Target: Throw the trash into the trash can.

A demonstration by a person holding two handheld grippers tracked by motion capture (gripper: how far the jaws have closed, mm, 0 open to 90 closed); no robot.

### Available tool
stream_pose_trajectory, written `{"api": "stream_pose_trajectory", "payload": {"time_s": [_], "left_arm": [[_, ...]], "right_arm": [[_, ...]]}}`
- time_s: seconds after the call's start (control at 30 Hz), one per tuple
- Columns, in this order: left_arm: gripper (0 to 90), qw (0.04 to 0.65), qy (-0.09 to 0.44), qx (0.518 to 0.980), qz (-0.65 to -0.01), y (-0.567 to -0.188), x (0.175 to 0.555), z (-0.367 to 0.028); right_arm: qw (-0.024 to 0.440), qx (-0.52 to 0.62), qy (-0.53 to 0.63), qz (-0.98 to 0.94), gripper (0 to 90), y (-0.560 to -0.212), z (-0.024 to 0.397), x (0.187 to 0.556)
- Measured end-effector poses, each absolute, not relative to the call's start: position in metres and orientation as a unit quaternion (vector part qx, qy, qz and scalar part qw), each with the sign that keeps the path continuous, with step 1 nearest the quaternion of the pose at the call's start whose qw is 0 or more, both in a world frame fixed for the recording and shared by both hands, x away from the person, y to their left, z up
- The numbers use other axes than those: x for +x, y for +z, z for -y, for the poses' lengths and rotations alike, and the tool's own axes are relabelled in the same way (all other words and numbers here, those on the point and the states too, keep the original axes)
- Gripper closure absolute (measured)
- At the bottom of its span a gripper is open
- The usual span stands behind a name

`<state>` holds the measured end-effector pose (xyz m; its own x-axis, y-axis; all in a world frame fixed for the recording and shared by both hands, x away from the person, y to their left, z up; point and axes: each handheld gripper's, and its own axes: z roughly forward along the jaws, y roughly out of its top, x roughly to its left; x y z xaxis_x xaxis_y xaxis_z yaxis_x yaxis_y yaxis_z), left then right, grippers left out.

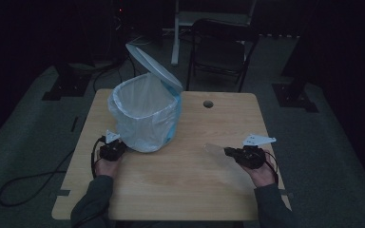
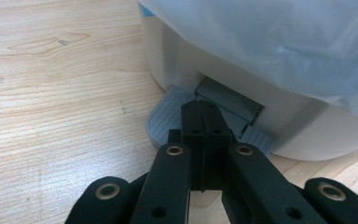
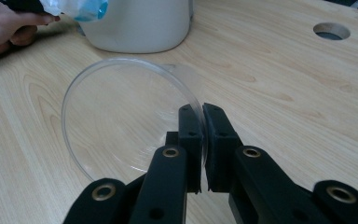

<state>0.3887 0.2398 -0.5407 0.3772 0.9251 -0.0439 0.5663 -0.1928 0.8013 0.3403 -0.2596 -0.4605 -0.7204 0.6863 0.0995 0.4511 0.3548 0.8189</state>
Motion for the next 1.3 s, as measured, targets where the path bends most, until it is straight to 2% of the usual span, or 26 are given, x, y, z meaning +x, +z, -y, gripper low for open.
{"api": "stream_pose_trajectory", "payload": {"time_s": [1.3], "left_arm": [[90.0, 0.383, 0.235, 0.736, -0.507, -0.541, 0.388, -0.239]], "right_arm": [[0.161, 0.317, 0.484, -0.799, 86.6, -0.415, 0.250, 0.346]]}}
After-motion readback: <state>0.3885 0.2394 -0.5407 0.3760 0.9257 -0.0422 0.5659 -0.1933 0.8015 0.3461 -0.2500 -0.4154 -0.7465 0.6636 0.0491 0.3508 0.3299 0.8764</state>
